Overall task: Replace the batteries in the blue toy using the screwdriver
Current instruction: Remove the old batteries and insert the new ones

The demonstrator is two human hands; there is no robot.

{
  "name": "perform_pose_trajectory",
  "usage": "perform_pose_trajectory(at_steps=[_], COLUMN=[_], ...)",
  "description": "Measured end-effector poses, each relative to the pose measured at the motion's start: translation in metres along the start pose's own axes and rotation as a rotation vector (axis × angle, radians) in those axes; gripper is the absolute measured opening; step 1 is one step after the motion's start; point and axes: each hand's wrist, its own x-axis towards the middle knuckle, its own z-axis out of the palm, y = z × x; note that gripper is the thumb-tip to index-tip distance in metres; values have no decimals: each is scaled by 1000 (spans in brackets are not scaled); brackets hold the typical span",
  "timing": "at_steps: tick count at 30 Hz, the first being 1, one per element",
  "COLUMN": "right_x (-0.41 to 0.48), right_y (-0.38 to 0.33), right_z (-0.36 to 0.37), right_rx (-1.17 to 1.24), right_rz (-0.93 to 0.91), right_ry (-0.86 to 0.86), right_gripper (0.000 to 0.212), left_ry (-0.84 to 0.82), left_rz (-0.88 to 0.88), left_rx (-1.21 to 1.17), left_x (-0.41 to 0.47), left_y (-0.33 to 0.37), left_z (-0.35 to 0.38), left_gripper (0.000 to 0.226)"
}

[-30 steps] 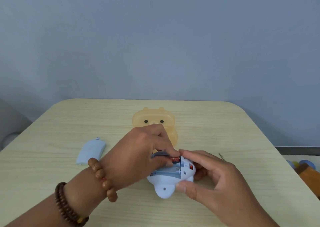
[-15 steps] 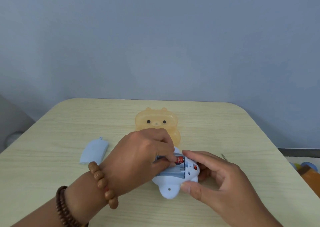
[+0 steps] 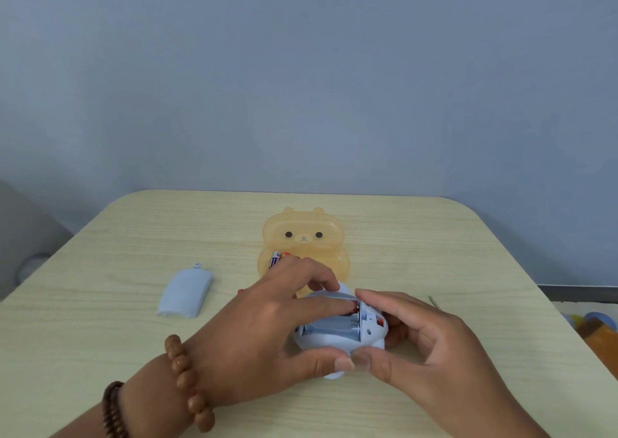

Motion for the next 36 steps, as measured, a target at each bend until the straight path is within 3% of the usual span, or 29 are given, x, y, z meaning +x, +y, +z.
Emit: perform_pose_trajectory(at_steps=[7,11,15,19,23,28,33,36], right_x=[1,1,1,2,1,1,1,1], right_y=[-4,-4,-4,-7,-7,-7,-5,-5], right_z=[0,0,0,1,1,2,2,2], right_rx=[-15,-37,-46,-49,-17,-24,-14,-6], right_rz=[3,-10,-14,-23,-18,-6,-1,-4], right_ry=[-16,-31,-29,-30,-17,-13,-2,-3], right_gripper=[66,64,63,64,74,69,75,74], left_ry=[-35,65,-196,-289,-265,-258,-37,44], left_rz=[-17,-205,-432,-452,-430,-436,-320,-262], left_rx=[-20,-110,135,147,143,192,119,74], left_x=[4,-2,-22,-27,-23,-21,-9,2], left_y=[0,-14,-42,-48,-48,-47,-19,-6], left_z=[-7,-53,-82,-62,-57,-69,-85,-69], left_gripper=[49,55,74,85,79,73,33,33])
